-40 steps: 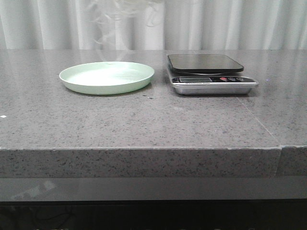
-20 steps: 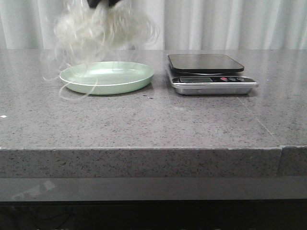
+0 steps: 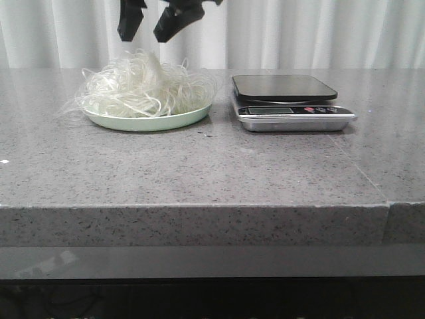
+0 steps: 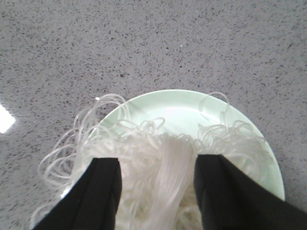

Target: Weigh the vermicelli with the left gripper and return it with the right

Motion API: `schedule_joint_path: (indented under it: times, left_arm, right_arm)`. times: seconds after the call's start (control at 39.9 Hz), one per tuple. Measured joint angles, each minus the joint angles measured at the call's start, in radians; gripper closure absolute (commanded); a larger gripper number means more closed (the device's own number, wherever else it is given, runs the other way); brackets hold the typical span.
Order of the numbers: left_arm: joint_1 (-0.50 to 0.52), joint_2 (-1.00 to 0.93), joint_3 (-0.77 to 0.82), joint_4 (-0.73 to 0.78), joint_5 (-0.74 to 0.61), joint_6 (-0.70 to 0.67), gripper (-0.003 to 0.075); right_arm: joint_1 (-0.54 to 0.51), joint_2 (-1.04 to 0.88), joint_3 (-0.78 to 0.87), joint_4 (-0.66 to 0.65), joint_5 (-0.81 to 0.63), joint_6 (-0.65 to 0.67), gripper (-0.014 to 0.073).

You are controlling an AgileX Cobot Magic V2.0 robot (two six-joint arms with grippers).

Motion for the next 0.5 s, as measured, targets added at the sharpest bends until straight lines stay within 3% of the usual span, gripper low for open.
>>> schedule_joint_path:
  times: [0.5]
  left_arm:
    - [0.000, 0.000, 0.000, 0.000, 0.000, 0.000, 0.0281]
  right_arm:
    - [-0.014, -0.376, 0.047, -0.100, 0.259, 0.008, 0.0119]
